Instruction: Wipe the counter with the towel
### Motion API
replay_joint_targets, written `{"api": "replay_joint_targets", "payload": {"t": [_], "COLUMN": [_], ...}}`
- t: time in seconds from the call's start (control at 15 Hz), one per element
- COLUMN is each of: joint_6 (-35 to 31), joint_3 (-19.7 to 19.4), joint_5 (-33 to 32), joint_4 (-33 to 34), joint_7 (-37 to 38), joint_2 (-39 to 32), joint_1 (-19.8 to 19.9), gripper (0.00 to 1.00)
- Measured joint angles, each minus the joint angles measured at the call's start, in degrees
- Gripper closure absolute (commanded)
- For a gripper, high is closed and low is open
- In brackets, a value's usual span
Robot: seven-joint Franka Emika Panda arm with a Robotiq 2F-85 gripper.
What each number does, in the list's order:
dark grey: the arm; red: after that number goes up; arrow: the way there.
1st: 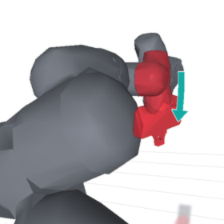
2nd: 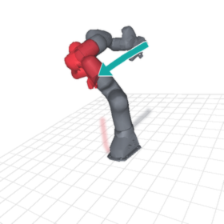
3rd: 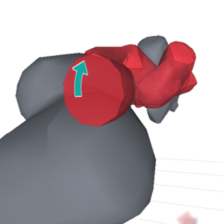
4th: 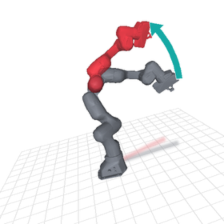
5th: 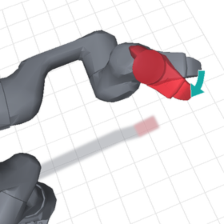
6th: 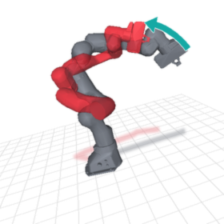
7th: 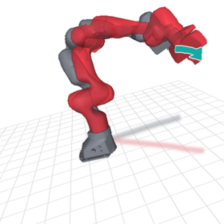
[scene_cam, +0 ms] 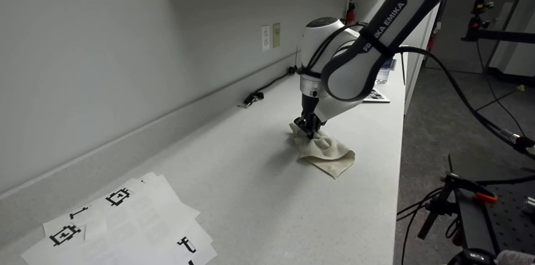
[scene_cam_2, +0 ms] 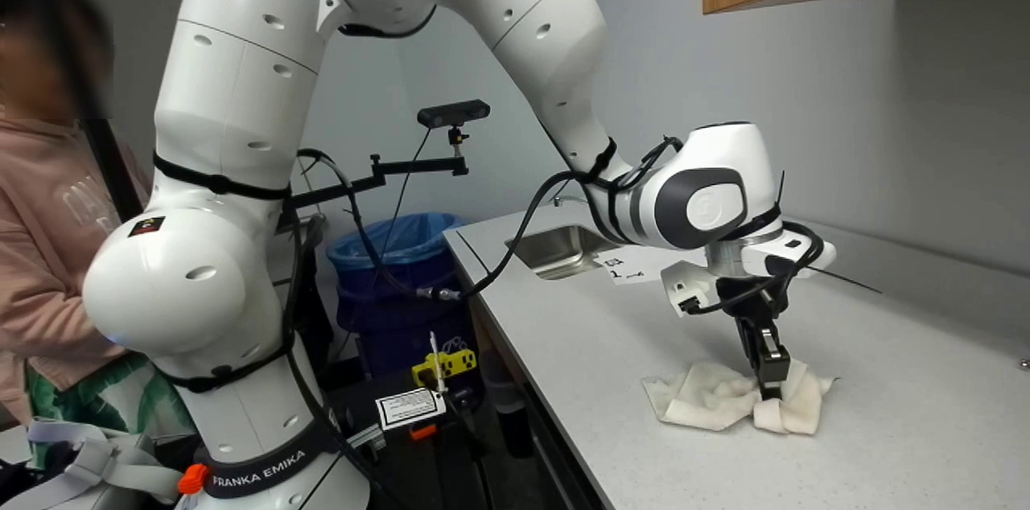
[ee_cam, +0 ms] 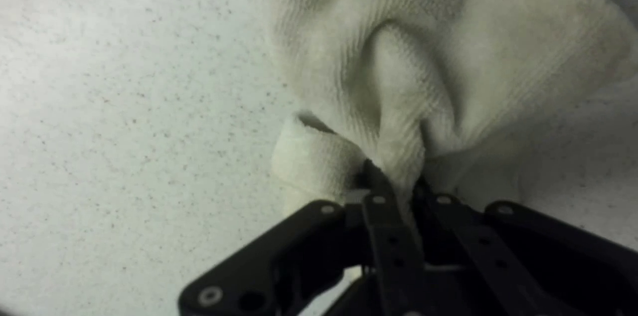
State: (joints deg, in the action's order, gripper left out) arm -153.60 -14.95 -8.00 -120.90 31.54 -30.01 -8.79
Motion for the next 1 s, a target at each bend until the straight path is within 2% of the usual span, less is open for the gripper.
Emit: {"api": "replay_joint_targets", "payload": {"t": [0.53, 1.0], "joint_6": [5.2, 9.6], "joint_3": [7.0, 9.7], "joint_5": [1.8, 0.8], "joint_4": [5.9, 11.4], "joint_7": [-3.6, -6.2], "joint_2": [-2.4, -4.9], "joint_1": [-0.2, -3.4], "gripper": [0.97, 0.97]}}
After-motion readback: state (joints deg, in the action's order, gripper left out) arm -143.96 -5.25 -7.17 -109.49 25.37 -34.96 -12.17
